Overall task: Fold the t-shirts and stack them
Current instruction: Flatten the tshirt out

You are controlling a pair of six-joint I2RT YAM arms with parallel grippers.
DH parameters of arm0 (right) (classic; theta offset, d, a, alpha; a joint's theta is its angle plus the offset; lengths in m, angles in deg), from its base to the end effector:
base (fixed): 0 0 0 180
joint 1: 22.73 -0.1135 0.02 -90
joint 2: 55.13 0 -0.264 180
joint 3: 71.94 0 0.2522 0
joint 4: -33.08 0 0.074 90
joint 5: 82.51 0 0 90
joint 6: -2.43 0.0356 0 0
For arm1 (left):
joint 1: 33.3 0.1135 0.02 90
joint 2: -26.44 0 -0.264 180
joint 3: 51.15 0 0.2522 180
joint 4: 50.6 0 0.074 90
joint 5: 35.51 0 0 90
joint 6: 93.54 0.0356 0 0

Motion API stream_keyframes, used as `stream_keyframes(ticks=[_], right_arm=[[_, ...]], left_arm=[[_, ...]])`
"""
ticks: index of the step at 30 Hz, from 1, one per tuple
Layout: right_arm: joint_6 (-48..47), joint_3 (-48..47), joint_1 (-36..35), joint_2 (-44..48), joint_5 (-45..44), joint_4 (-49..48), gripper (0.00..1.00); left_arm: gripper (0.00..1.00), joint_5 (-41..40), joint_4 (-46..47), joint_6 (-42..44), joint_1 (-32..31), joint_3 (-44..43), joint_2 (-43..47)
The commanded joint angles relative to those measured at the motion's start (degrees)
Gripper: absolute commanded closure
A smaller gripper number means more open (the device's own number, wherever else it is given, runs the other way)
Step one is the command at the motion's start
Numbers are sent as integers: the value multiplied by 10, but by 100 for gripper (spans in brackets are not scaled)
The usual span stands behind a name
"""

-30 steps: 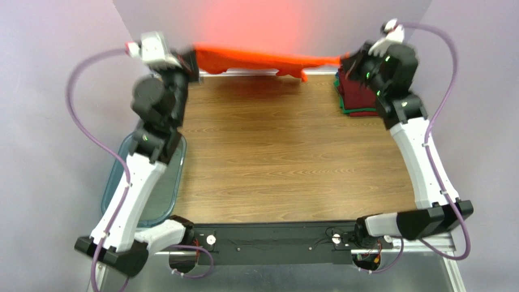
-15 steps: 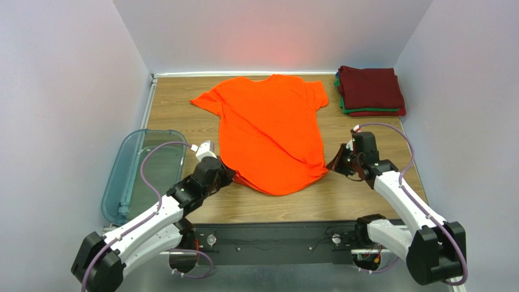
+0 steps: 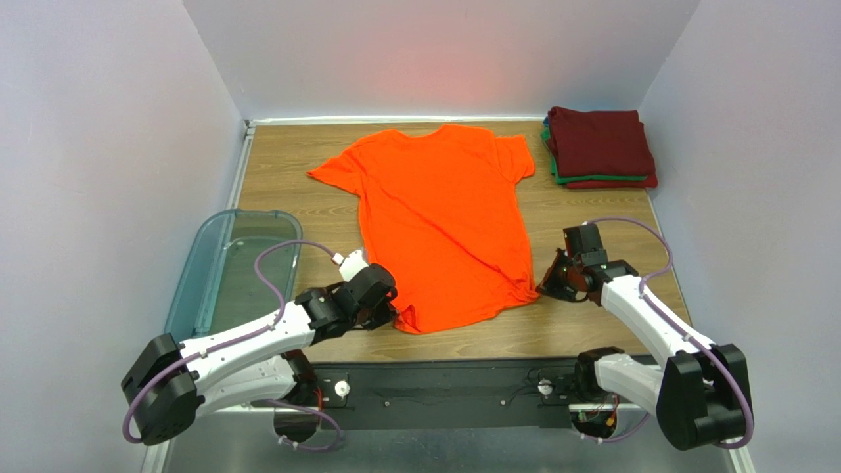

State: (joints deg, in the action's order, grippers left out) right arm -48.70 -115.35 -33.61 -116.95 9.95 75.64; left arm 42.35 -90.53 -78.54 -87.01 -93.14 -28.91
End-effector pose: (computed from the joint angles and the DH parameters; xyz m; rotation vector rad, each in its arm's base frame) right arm 0.1841 0.0369 0.1708 0.6334 2.6029 0.3439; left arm 0.1128 -0.1409 0.1852 -0.5709 2.5403 -0.6585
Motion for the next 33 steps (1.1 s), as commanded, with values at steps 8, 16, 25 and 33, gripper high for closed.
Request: stream_keyframes(ticks=[8, 16, 25, 33], right_arm=[[17, -103, 2, 13, -48, 159, 96], [34, -87, 2, 43, -70, 236, 77], [33, -133, 2, 57, -110, 235, 0], [-47, -164, 2, 59, -38, 174, 0]], left_arm=[[100, -11, -259, -61, -11, -83, 38], [100, 36, -249, -30, -23, -66, 53], [1, 37, -268, -40, -40, -85, 51], [2, 7, -267, -24, -41, -108, 75]])
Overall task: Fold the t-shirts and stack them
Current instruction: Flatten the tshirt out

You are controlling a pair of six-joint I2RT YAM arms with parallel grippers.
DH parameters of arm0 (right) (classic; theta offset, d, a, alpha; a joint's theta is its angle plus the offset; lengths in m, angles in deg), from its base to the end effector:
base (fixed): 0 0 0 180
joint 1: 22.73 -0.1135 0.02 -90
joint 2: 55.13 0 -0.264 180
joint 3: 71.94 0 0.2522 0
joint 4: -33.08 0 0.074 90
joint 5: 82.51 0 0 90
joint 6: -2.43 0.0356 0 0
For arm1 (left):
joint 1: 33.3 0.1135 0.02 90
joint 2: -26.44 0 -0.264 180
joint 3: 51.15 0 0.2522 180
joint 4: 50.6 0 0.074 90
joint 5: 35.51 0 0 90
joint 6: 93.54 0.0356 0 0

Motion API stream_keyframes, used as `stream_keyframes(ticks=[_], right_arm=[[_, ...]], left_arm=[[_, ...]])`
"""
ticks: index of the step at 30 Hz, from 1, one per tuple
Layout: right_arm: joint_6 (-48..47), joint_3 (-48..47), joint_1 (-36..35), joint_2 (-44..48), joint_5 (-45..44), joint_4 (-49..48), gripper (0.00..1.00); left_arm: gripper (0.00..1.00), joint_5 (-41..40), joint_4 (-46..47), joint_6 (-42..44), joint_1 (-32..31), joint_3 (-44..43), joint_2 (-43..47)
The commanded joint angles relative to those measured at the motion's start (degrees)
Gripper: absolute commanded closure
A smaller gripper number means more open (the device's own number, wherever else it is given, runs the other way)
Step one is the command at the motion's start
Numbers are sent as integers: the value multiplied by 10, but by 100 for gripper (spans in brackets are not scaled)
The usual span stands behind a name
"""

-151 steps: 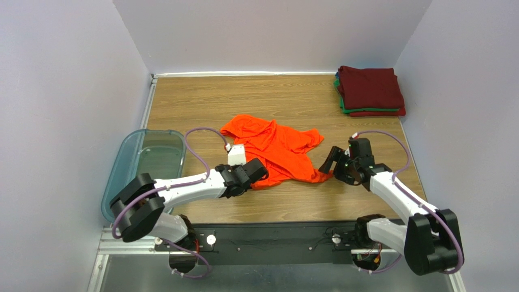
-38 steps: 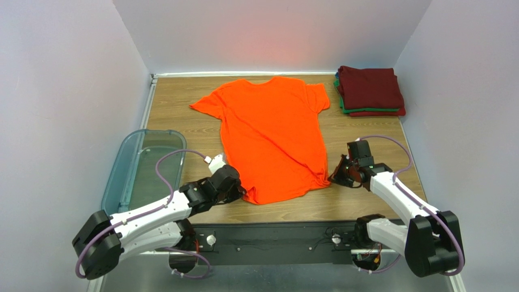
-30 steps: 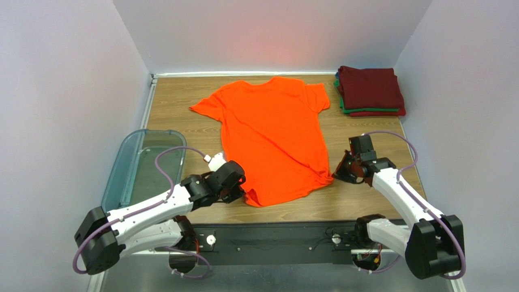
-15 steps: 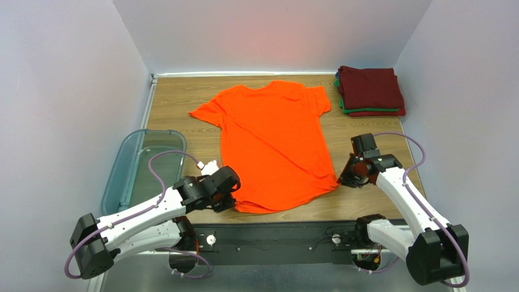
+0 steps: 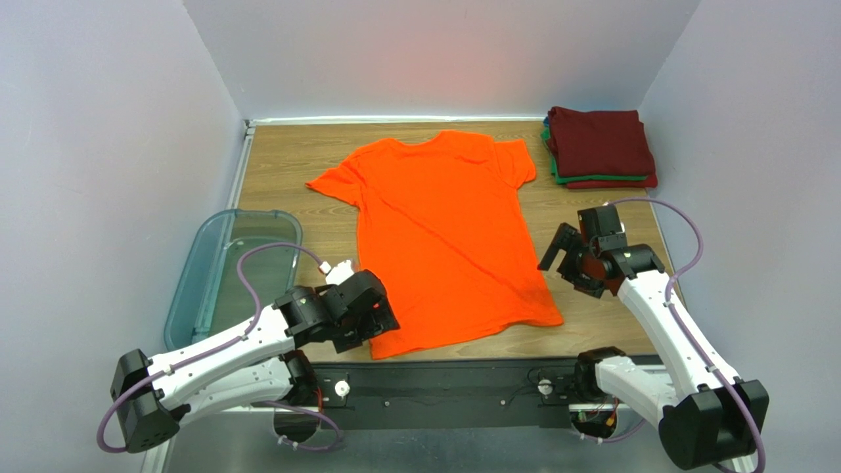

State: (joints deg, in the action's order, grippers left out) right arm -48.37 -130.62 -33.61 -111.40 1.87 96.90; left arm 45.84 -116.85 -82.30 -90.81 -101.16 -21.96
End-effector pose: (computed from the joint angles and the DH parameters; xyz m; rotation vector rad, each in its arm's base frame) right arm 0.1752 0.0301 0.2476 0.6789 2.5556 0.1676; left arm 0.0816 -0.1182 0.2193 -0.5621 2.7385 -0.5049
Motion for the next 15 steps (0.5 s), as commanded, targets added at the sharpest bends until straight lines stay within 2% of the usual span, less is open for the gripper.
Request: stream_keyframes(ticks=[1, 3, 8, 9, 13, 15], right_arm=[[-55, -9, 2, -1, 58, -64, 0], [-61, -1, 2, -9, 119, -97, 0], [-29, -1, 2, -69, 152, -246, 0], [-31, -1, 1, -86, 155, -268, 0], [-43, -102, 1, -208, 149, -315, 0], [-52, -149, 1, -283, 148, -322, 0]], left_arm=[[2, -34, 18, 24, -3, -41, -3], [2, -55, 64, 61, -3, -54, -27], [2, -109, 221, 157, 17, -94, -119], [2, -102, 222, 180, 30, -95, -120], [2, -55, 347, 271, 124, -104, -199], [2, -35, 405, 289, 141, -97, -230]])
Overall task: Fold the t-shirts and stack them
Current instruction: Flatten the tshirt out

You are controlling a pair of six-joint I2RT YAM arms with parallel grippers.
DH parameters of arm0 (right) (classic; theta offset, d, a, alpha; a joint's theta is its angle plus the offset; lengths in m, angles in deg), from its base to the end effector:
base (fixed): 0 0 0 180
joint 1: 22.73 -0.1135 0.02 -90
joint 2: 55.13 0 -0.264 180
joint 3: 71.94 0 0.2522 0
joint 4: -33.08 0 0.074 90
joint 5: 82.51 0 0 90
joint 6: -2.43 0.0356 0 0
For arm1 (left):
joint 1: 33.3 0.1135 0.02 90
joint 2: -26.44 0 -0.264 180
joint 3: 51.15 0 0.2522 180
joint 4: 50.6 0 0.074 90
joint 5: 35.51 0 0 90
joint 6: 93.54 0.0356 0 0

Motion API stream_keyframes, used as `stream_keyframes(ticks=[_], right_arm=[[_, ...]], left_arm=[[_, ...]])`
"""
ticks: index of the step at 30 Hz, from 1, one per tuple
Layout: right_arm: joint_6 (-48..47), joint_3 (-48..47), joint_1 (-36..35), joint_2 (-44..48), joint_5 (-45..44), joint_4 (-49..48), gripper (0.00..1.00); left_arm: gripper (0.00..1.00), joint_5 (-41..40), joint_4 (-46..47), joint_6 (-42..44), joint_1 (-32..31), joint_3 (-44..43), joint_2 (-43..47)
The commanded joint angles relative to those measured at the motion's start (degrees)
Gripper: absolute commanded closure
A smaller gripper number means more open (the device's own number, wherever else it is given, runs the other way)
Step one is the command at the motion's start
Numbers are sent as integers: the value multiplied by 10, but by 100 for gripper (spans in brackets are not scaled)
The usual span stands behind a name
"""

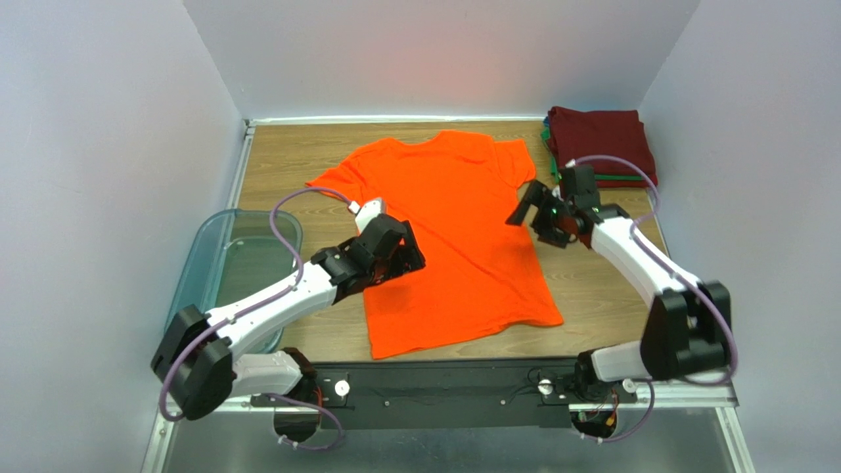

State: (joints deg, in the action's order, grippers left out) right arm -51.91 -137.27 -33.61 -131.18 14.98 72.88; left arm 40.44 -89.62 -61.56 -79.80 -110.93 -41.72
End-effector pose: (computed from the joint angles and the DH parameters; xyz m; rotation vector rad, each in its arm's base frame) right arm 0.2679 0.0562 0.2384 0.4813 2.4657 0.5071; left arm 0.1748 -0.1716 0.2419 -0.3617 2.4174 -0.5686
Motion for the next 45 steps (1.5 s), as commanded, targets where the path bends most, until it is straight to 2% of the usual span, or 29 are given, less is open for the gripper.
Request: stream_keyframes(ticks=[1, 5, 9, 14, 18, 24, 30, 34, 41, 45], right_arm=[[-25, -127, 1, -109, 13, -85, 0], [-40, -243, 1, -237, -46, -85, 0], [-60, -345, 2, -346, -28, -86, 0], [-84, -442, 1, -473, -49, -85, 0], [-110, -501, 2, -533, -89, -84, 0], [-107, -549, 3, -587, -108, -77, 0], [-96, -587, 13, -635, -86, -68, 0], [-99, -607, 14, -654, -56, -64, 0], [-116, -648, 13, -631, -5, -44, 0], [-127, -618, 6, -539, 6, -29, 0]], left_arm=[[2, 30, 150, 102, 39, 2, -43], [2, 54, 180, 119, 70, 1, -105], [2, 73, 206, 121, 89, 22, -155], [2, 88, 211, 119, 99, 48, -174], [2, 89, 206, 110, 100, 79, -163], [2, 117, 202, 78, 100, 142, -123], [2, 127, 186, 45, 99, 197, -39], [2, 136, 213, 34, 99, 229, -1], [2, 123, 218, 48, 98, 210, 37], [2, 72, 189, 97, 99, 133, 43]])
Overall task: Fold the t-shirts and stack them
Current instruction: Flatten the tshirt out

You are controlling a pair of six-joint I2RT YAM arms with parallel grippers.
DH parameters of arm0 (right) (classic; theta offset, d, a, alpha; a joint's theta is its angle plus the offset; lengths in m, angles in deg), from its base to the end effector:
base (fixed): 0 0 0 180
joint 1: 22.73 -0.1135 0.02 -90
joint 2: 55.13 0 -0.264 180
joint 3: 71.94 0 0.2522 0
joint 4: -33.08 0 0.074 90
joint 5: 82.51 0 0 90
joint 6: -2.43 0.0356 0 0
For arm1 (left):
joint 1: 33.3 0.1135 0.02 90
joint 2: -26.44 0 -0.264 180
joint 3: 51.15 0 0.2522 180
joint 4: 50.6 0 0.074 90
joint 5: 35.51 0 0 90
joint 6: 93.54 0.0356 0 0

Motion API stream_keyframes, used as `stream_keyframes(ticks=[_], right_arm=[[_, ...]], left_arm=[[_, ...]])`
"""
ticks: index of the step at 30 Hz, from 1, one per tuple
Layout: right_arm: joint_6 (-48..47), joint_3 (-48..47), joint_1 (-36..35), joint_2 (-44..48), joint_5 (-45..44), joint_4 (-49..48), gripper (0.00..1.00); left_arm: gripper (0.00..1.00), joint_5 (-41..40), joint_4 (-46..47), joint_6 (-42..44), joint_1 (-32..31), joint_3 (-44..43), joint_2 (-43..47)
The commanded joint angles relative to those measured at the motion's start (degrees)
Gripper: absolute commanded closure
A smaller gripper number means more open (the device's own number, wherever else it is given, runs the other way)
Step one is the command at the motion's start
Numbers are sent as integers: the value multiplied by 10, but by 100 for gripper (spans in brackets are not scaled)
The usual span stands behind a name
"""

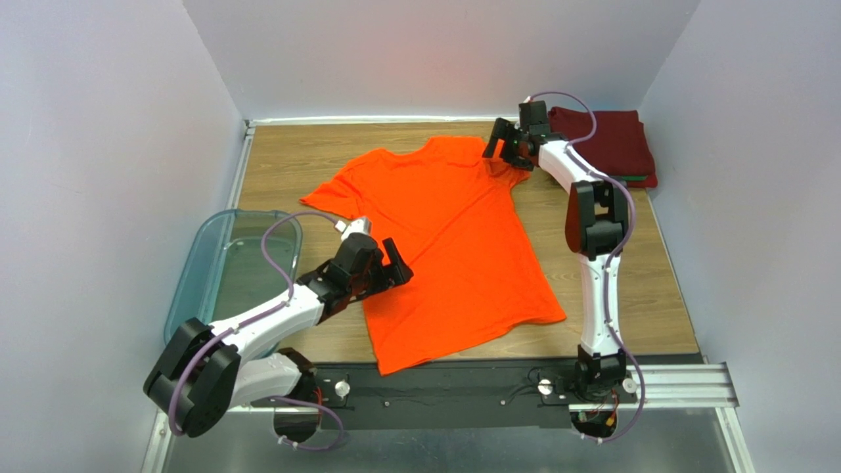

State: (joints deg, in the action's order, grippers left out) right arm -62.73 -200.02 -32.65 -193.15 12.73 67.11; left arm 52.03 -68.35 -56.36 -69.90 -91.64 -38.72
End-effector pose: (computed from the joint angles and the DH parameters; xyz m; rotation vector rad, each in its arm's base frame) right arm 0.5348 0.0968 0.1706 0.2620 2.3560 0.4042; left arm 0.1769 -0.1294 0.1739 -0.3653 2.4003 -0.7159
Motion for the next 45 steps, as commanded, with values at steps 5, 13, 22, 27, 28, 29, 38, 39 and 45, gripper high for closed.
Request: stream_keyframes(ticks=[5, 13, 22, 27, 28, 29, 38, 39, 45], right_arm=[[5, 154, -21, 233, -10, 33, 0], [143, 532, -91, 460, -33, 25, 0], [190, 677, -113, 541, -43, 13, 0], [186, 662, -113, 485, -67, 14, 0], [182, 650, -113, 475, -69, 14, 0], [181, 646, -113, 457, -73, 14, 0], [153, 560, -102, 370, -113, 22, 0], [148, 551, -100, 353, -115, 24, 0], [124, 493, -65, 293, -112, 44, 0]], left_arm=[[2, -105, -37, 104, 10, -184, -35], [2, -124, -53, 196, 69, -448, -264], [2, -113, -95, 248, 143, -680, -487], [2, -74, -91, 241, 195, -725, -558], [2, -73, -93, 236, 209, -734, -577], [2, -74, -93, 236, 213, -736, -585], [2, -98, -102, 243, 228, -748, -646], [2, -105, -119, 239, 229, -752, -659], [2, -118, -168, 222, 230, -731, -647]])
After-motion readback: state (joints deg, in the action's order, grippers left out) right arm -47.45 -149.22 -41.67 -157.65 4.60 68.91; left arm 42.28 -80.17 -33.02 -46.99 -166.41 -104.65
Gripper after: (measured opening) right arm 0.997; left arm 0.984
